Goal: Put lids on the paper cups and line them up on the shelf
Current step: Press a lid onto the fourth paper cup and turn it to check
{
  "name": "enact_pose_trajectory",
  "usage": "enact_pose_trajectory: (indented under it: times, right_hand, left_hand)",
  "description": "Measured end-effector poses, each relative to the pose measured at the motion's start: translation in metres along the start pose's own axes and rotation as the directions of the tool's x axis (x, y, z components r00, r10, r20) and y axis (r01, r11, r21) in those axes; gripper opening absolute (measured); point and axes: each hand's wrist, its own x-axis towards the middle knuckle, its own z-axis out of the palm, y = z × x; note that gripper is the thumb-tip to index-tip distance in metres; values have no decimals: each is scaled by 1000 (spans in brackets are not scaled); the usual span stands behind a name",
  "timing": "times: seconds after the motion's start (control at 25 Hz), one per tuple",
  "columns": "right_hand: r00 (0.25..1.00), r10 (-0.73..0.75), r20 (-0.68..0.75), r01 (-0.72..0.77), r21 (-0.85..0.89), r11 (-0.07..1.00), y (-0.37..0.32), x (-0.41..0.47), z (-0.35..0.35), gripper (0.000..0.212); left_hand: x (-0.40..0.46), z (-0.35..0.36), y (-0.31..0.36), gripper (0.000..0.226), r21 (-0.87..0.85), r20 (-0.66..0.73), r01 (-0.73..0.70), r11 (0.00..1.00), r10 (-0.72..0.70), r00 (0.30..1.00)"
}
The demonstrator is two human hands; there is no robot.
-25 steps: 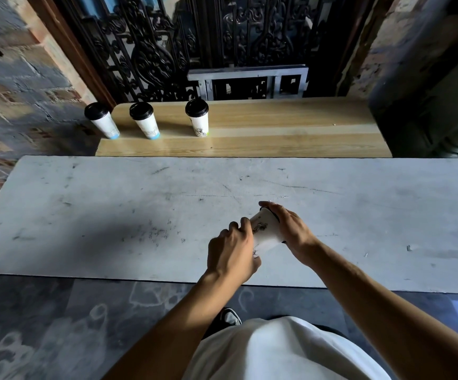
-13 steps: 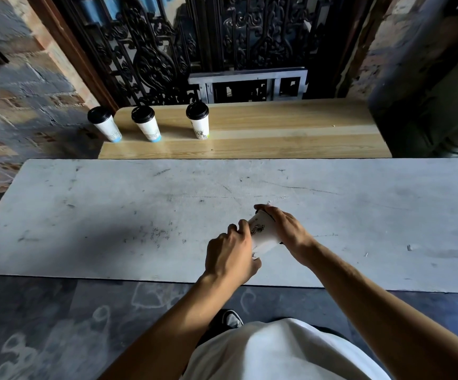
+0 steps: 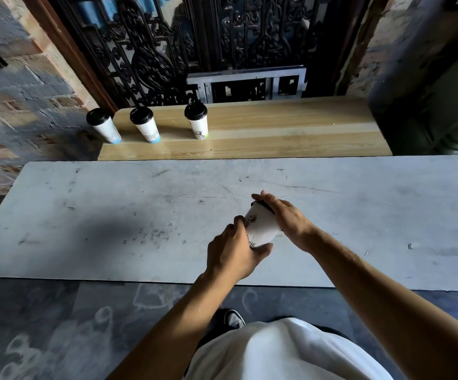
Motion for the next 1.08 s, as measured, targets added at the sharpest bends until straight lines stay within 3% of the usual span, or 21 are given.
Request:
enact_pose_trajectory:
  times: [0.08, 0.16, 0.28, 0.4, 0.56, 0.68, 0.8, 1.08]
  right_hand:
    - [998, 20, -55, -7, 224, 975, 2, 2, -3, 45]
    - [995, 37, -96, 6, 415, 910, 7, 0, -3, 41]
    - [998, 49, -31, -29, 464, 885, 27, -7, 8, 36]
    - [1000, 30, -8, -22, 489, 872, 40, -12, 18, 47]
    - [1000, -25, 3, 20, 503, 864, 49, -11, 18, 54]
    - [998, -55, 0, 48, 491, 870, 51, -11, 17, 51]
    - [998, -65, -24, 68, 502, 862, 47, -11, 18, 41]
    - [997, -40, -71, 69, 487, 871, 33, -1, 17, 63]
  left_hand:
    - [2, -3, 0, 65, -163, 57, 64, 985, -55, 997]
    - [4, -9, 2, 54, -422, 130, 196, 885, -155, 979]
    - [9, -4, 1, 47, -666, 207, 326, 671, -254, 945]
    - [9, 1, 2, 37, -787, 295, 429, 444, -339, 893]
    - [9, 0, 5, 34, -846, 356, 455, 277, -342, 870]
    - [8, 2, 5, 35, -832, 301, 420, 363, -340, 891]
    - [7, 2, 9, 37, -807, 151, 335, 486, -379, 913]
    - [6, -6, 13, 24, -774, -189, 95, 626, -371, 909]
